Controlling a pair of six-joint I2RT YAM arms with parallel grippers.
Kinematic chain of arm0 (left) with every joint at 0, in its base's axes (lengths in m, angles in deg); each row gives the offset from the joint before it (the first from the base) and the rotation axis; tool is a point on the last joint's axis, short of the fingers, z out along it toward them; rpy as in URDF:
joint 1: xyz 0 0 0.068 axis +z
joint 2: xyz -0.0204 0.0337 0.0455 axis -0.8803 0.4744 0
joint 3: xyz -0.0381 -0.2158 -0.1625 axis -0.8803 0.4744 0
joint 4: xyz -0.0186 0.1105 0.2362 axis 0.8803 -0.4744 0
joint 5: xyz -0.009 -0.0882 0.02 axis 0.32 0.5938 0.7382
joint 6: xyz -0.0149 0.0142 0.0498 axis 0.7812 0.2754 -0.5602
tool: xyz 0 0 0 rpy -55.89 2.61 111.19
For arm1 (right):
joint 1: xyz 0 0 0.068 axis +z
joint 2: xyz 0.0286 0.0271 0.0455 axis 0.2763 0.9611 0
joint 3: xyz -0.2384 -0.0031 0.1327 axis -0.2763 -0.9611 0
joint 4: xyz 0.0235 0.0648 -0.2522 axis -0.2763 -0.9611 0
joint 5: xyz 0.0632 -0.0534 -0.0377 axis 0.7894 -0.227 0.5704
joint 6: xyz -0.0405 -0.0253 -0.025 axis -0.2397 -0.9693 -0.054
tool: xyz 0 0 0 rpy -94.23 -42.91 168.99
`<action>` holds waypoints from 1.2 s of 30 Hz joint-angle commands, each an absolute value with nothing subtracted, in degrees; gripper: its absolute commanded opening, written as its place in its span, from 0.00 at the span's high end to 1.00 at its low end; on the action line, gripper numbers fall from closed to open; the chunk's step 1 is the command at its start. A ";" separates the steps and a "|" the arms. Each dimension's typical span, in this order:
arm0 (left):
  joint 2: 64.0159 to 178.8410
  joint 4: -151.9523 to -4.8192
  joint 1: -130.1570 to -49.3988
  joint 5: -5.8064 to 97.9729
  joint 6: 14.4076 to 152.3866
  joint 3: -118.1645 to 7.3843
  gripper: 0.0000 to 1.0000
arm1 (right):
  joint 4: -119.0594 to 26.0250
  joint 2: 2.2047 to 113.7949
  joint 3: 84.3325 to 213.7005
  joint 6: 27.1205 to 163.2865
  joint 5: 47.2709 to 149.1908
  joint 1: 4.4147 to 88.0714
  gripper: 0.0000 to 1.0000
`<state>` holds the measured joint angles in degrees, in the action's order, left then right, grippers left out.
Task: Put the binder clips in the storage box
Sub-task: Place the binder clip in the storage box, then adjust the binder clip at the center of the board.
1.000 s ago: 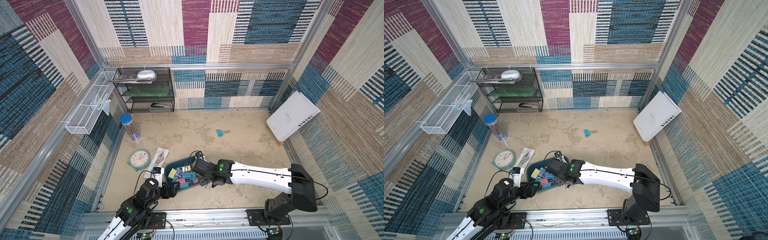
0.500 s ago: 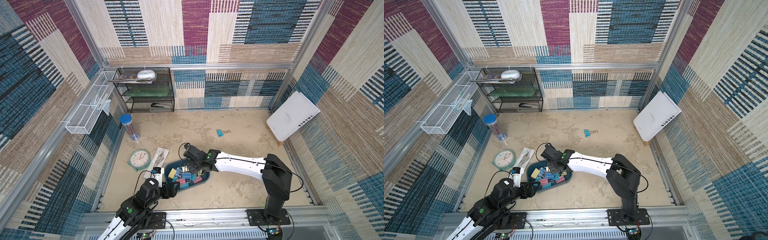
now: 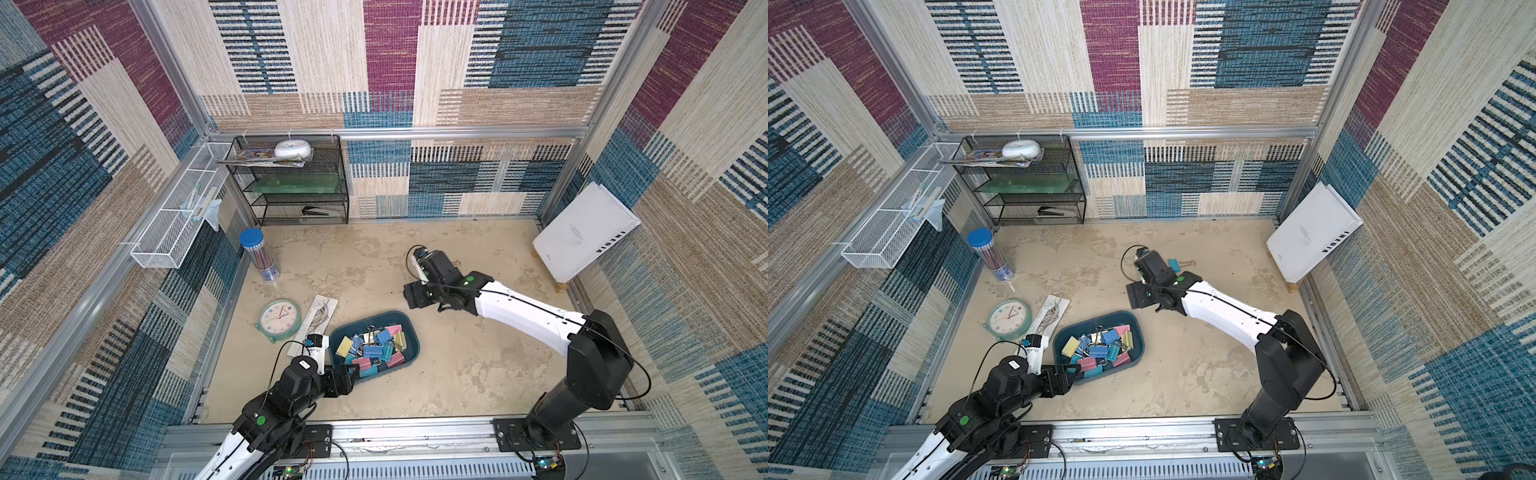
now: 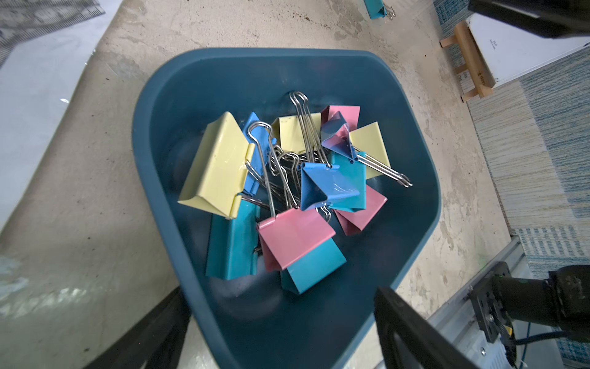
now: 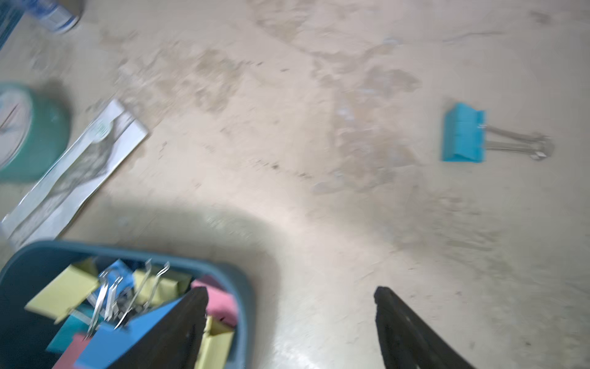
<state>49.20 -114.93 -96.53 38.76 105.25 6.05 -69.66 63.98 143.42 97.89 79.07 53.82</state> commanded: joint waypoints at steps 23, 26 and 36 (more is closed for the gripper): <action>48.42 -114.43 -96.48 38.77 105.25 6.27 0.07 | -75.33 109.43 188.88 92.34 97.99 25.88 1.00; 48.39 -114.39 -96.46 38.64 105.28 6.23 0.07 | -76.18 109.35 187.55 91.87 98.00 25.88 1.00; 48.22 -114.41 -96.48 39.03 105.18 6.27 0.07 | -63.95 94.11 157.98 94.04 101.01 26.38 1.00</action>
